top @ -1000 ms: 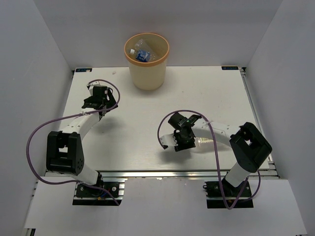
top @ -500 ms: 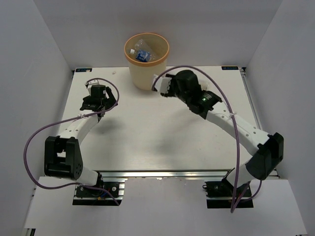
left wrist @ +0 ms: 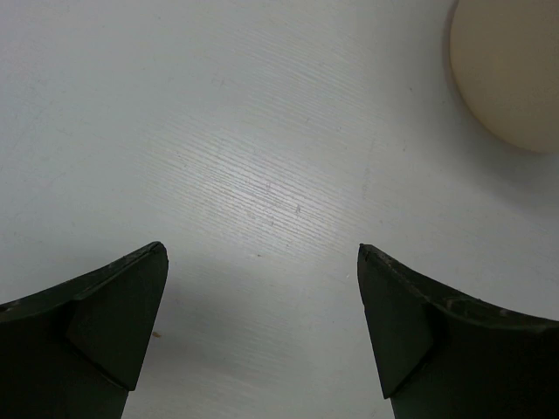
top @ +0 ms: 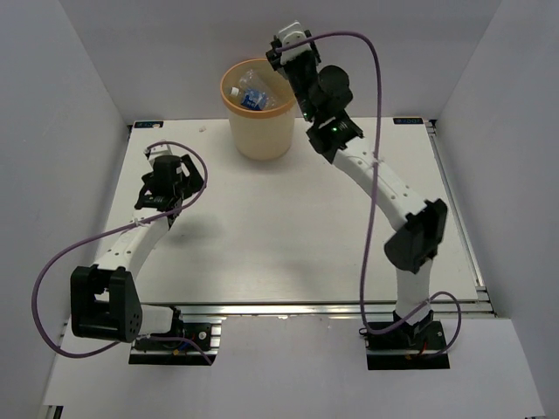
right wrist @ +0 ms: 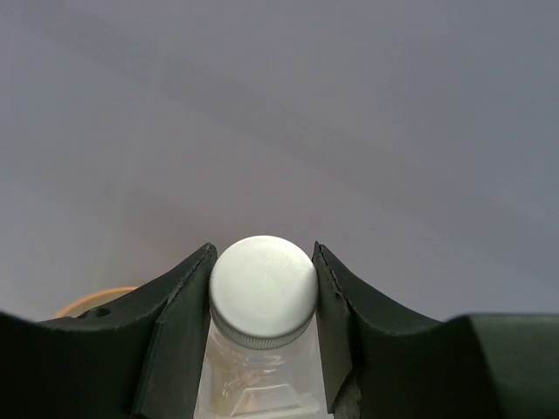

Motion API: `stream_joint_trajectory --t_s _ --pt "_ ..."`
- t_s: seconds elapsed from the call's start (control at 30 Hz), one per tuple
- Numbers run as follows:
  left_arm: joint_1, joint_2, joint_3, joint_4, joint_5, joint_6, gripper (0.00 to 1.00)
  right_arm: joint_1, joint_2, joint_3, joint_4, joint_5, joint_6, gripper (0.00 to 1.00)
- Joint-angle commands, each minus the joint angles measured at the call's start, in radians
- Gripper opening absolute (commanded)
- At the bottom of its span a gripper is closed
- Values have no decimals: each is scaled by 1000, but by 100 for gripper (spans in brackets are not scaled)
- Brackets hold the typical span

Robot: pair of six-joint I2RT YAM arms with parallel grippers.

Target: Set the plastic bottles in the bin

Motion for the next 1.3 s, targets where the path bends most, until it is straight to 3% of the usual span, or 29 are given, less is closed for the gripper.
stream_joint_trajectory --t_s 0.0,0.07,0.23,0.33,0.37,0.43,0.47,0.5,0.57,0.6,1.0,1.13,1.27 --pt "11 -34 -21 11 11 6 98 -42 125 201 51 -39 165 0" --pt "13 -39 -23 16 14 6 98 -51 224 234 75 -53 181 0" --pt "17 -33 -20 8 14 9 98 -137 304 227 81 -162 401 0" --pt "17 -36 -20 0 -1 5 98 -157 338 207 61 -211 439 0" --pt "17 -37 -20 6 4 5 98 -161 341 173 68 -238 449 6" --pt "17 -42 -20 6 16 6 98 -168 343 145 77 -271 483 27" --pt "17 -43 -20 5 17 5 98 -168 350 138 74 -273 500 53" --pt "17 -45 -20 3 13 6 98 -169 355 138 68 -304 505 65" --pt "17 -51 -21 2 10 6 98 -169 376 145 65 -306 512 84" --pt "17 -53 -23 3 10 6 98 -171 384 165 63 -306 512 88" --pt "19 -71 29 -12 17 5 98 -171 358 283 14 -332 502 89" --pt "19 -99 80 -20 1 -12 98 -171 251 273 8 -430 576 89" --pt "19 -142 103 -38 14 -56 98 -175 93 131 -41 -458 636 89"
